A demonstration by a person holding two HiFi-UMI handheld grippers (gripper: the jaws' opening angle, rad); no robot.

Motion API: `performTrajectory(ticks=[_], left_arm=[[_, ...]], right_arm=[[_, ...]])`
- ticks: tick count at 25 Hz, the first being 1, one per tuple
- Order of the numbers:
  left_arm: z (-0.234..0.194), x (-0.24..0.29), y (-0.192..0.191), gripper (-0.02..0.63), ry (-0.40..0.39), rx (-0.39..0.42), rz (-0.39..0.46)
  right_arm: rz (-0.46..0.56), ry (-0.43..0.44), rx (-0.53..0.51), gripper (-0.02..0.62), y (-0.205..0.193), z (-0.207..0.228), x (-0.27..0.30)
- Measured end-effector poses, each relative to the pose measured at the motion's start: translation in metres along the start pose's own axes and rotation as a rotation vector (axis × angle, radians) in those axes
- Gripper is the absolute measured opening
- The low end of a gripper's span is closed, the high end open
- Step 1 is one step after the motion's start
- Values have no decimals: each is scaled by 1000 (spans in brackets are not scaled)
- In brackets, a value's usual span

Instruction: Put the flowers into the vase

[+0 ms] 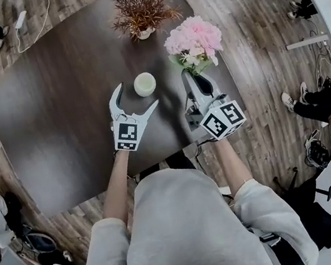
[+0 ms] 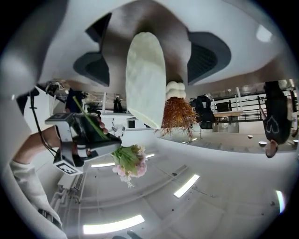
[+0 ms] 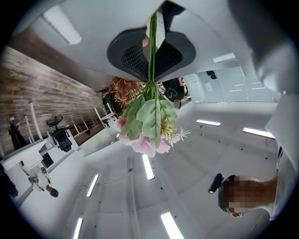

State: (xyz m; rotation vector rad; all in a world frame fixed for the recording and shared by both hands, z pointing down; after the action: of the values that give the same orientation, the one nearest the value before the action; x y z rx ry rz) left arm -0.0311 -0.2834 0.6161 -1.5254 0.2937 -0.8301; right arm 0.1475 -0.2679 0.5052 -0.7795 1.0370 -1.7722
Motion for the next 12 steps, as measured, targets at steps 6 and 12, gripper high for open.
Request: performTrajectory(ticks=[6,12], left_arm=[[7,31,0,493,-75,90,-56],[12,38,3,348,-63,92,-73]], right_arm=[[32,57,3,18,13,-14,4],[35,125,-1,18,19,-22,10]])
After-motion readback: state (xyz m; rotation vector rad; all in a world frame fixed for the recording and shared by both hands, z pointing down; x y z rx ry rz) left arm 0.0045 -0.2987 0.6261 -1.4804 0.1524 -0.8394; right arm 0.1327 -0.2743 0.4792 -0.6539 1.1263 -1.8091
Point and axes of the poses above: the fingertips, and each gripper's own axes: x forward along the fingers, z to its right, y out of its top, the point moved 5 cm from there along -x, backward along the fingers, and after that the axes turned 2 degrees about x, right-handed, at the moved point
